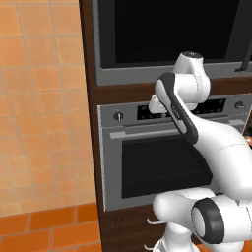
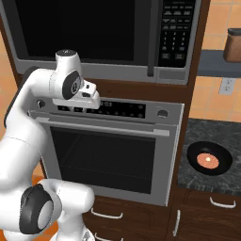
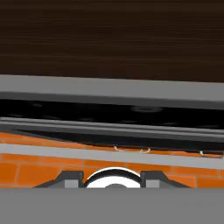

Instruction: Open the microwave, place the bowl with waffle inside the microwave, then close the microwave door and turn it on.

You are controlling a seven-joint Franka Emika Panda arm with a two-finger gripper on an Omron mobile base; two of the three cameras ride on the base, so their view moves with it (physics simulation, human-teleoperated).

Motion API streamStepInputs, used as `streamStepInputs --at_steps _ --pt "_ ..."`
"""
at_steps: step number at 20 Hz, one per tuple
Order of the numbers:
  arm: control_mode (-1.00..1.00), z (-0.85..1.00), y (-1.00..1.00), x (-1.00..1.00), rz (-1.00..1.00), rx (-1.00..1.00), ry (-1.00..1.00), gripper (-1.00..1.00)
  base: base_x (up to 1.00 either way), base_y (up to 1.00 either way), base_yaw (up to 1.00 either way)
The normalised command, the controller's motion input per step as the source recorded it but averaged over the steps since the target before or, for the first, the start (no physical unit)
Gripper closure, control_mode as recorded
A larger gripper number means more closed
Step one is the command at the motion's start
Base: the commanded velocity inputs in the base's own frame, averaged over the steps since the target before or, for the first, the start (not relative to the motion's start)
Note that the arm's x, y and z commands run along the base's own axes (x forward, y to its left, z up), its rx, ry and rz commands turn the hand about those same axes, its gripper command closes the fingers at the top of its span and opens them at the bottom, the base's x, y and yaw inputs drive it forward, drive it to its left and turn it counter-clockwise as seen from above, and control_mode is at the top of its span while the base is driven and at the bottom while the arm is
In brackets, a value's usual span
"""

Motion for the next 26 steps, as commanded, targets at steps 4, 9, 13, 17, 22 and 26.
streamStepInputs --at_steps 4,9,13,17,22,26 --pt "-1.00 0.07 -0.19 -0.16 0.00 0.05 -0.04 -1.00 0.00 0.00 0.00" --pt "-1.00 0.58 -0.60 -0.43 -0.03 0.09 -0.30 -1.00 0.00 0.00 0.00" --pt "-1.00 0.64 -0.59 -0.31 -0.12 -0.01 -0.26 -1.00 0.00 0.00 0.00" --pt "-1.00 0.54 -0.66 -0.25 -0.07 -0.03 -0.27 -1.00 0.00 0.00 0.00" --pt "-1.00 0.34 -0.71 -0.01 -0.10 -0.01 -0.08 -1.00 0.00 0.00 0.00" --pt "-1.00 0.31 -0.68 0.00 -0.05 0.00 -0.03 -1.00 0.00 0.00 0.00"
